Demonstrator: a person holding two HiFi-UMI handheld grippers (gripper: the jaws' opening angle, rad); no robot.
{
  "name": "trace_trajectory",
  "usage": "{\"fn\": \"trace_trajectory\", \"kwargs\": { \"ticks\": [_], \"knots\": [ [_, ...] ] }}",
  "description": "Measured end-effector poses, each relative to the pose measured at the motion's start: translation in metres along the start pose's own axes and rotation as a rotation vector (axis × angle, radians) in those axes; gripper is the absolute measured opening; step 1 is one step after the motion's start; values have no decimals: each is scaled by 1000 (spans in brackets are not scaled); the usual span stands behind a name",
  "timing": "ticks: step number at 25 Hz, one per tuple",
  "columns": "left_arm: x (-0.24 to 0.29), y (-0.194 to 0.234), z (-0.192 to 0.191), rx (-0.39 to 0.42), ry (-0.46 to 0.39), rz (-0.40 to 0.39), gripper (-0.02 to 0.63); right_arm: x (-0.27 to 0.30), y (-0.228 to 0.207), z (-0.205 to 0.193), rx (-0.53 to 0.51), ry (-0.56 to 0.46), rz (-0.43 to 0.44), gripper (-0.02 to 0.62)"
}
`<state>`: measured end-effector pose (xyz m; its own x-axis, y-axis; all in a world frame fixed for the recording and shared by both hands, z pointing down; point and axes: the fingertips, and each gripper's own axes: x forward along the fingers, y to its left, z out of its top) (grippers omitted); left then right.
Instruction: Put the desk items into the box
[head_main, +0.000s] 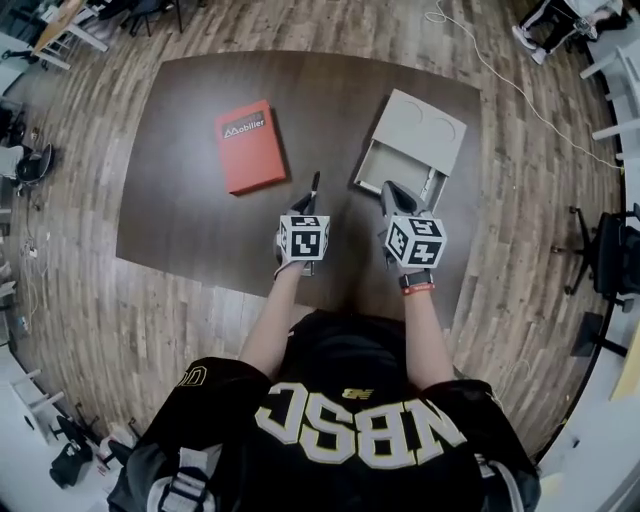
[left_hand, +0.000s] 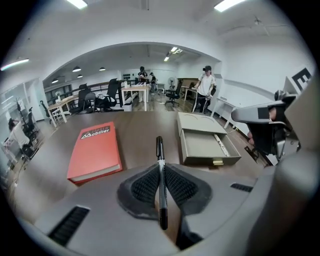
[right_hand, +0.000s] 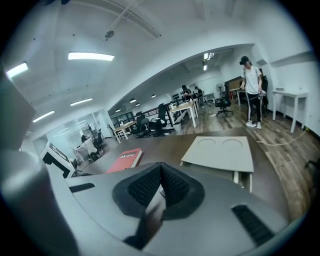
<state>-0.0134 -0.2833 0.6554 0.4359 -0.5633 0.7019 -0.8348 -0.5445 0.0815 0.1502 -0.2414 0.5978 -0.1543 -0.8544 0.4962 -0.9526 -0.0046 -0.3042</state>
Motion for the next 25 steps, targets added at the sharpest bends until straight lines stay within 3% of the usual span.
{"fn": "trace_trajectory", "kwargs": {
  "ticks": [10,16,25],
  "knots": [
    [28,-77,66,320,-37,-283,49,-22,-52,14,87,-67,-98,8],
    [51,-107,92,433,-47,-371,49,-33,-84,16,131,-84,-153,8],
    [93,-166,88,796,-40,-514,50,-33,-122,2,202,-69,-180,8]
  ]
}}
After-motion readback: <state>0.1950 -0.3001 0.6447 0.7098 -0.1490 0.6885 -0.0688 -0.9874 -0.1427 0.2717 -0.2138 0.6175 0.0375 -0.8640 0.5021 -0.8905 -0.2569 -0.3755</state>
